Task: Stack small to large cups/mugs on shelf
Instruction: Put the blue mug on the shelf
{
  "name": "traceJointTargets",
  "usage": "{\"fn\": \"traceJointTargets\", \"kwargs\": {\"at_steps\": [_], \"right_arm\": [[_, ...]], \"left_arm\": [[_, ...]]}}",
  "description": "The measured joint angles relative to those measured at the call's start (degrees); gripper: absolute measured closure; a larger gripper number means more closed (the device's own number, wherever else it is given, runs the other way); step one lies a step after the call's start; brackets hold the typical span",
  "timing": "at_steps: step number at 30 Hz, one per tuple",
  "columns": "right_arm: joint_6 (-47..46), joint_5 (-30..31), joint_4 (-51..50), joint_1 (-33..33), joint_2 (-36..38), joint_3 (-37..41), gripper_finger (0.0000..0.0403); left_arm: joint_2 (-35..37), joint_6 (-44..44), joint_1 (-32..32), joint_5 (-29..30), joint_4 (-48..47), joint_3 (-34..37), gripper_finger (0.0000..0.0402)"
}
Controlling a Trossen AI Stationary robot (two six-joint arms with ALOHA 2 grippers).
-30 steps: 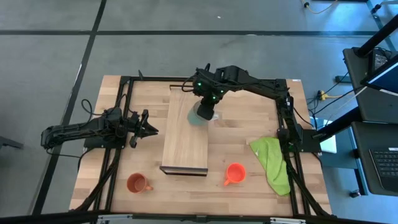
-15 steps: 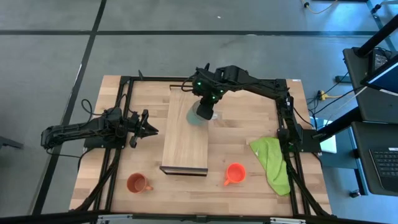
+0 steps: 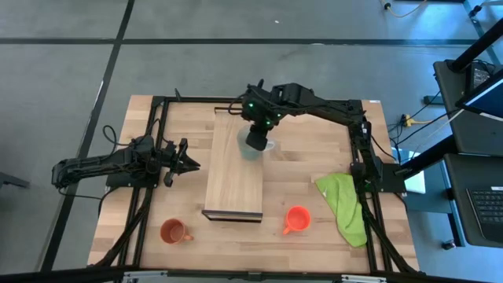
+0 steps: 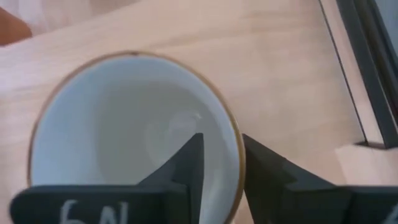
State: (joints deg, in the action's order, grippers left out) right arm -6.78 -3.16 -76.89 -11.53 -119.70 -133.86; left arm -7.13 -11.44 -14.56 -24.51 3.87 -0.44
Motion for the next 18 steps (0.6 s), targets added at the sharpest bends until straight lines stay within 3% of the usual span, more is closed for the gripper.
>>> {"fn": "traceJointTargets", "kwargs": {"at_steps": [18], "right_arm": [[1.3, 0.0, 4.1, 0.0, 0.1, -1.1, 0.0295]], "left_arm": [[0.0, 0.0, 0.0, 0.0, 0.0, 0.0, 0.0351]]}}
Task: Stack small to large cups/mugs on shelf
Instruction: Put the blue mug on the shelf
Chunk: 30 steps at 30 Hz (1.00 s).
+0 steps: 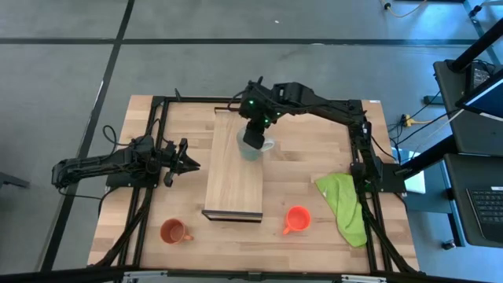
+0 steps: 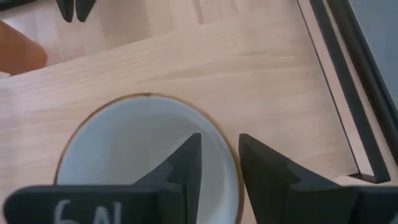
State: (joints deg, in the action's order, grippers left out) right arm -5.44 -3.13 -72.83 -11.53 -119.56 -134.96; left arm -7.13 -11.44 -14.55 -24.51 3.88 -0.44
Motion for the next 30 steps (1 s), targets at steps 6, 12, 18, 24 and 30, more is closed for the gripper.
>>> {"fn": "traceJointTargets", "kwargs": {"at_steps": [6, 12, 18, 24, 30], "right_arm": [[-0.1, 0.3, -2.6, -0.1, 1.4, 0.0, 0.0295], [0.2, 4.1, -8.3, -0.5, 4.9, 0.0, 0.0295], [-2.2, 5.1, -14.7, 0.2, 10.3, 0.1, 0.0295], [-5.9, 4.3, -16.9, 1.5, 12.4, 2.3, 0.0334], [-6.7, 4.5, -16.9, 2.1, 12.3, 9.3, 0.0394]], "left_arm": [[0.0, 0.0, 0.0, 0.0, 0.0, 0.0, 0.0351], [0.0, 0.0, 0.0, 0.0, 0.0, 0.0, 0.0351], [0.0, 0.0, 0.0, 0.0, 0.0, 0.0, 0.0351], [0.0, 0.0, 0.0, 0.0, 0.0, 0.0, 0.0351], [0.0, 0.0, 0.0, 0.0, 0.0, 0.0, 0.0351]]}}
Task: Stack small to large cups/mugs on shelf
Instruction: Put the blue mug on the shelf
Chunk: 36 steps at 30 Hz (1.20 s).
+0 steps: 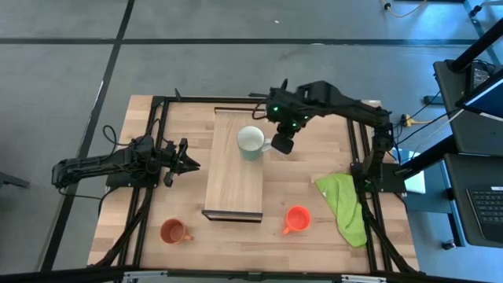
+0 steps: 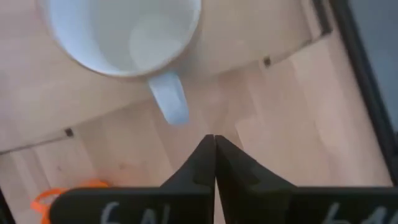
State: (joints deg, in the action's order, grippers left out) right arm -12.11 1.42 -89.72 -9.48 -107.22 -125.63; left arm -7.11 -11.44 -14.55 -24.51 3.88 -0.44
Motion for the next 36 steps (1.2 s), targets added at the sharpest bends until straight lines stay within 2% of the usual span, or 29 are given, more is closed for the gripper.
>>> {"fn": "traceJointTargets", "kwargs": {"at_steps": [7, 15, 19, 25, 28, 31, 36], "right_arm": [[-1.2, -3.4, 5.2, 1.6, 0.0, 6.0, 0.0398], [-2.8, -4.7, 8.3, 4.4, 0.1, 7.0, 0.0399], [-4.7, -7.5, 9.8, 5.5, 0.1, 7.0, 0.0397], [-5.7, -7.2, 14.0, 7.8, 0.1, 7.0, 0.0398], [-5.6, -5.0, 15.5, 8.0, 0.1, 7.0, 0.0400], [-5.6, -2.7, 15.2, 7.9, 0.1, 7.0, 0.0398], [-5.4, -2.1, 15.0, 7.5, 0.1, 7.0, 0.0399]], "left_arm": [[0.0, 0.0, 0.0, 0.0, 0.0, 0.0, 0.0351], [0.0, 0.0, 0.0, 0.0, 0.0, 0.0, 0.0351], [0.0, 0.0, 0.0, 0.0, 0.0, 0.0, 0.0351], [0.0, 0.0, 0.0, 0.0, 0.0, 0.0, 0.0351], [0.0, 0.0, 0.0, 0.0, 0.0, 0.0, 0.0351], [0.0, 0.0, 0.0, 0.0, 0.0, 0.0, 0.0351], [0.0, 0.0, 0.0, 0.0, 0.0, 0.0, 0.0351]]}}
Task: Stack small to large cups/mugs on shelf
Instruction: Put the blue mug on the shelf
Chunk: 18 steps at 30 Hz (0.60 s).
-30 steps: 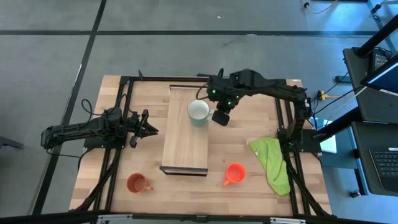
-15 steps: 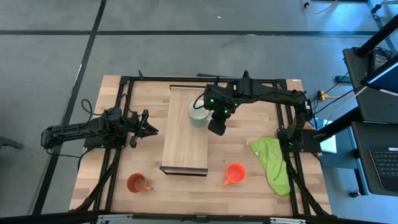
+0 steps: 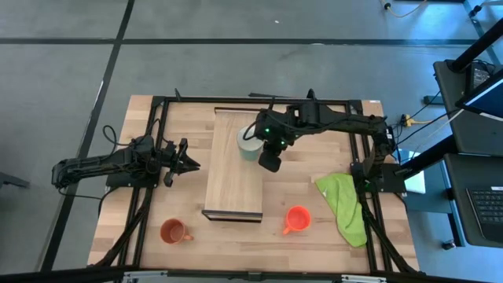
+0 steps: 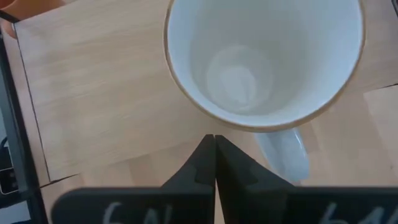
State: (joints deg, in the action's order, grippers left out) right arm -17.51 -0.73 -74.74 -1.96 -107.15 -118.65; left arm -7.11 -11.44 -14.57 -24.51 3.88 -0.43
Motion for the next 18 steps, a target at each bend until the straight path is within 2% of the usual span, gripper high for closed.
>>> {"fn": "traceJointTargets", "kwargs": {"at_steps": [18], "right_arm": [[0.1, 1.0, 4.0, -0.8, -0.5, -0.1, 0.0399]], "left_arm": [[0.0, 0.0, 0.0, 0.0, 0.0, 0.0, 0.0351]]}}
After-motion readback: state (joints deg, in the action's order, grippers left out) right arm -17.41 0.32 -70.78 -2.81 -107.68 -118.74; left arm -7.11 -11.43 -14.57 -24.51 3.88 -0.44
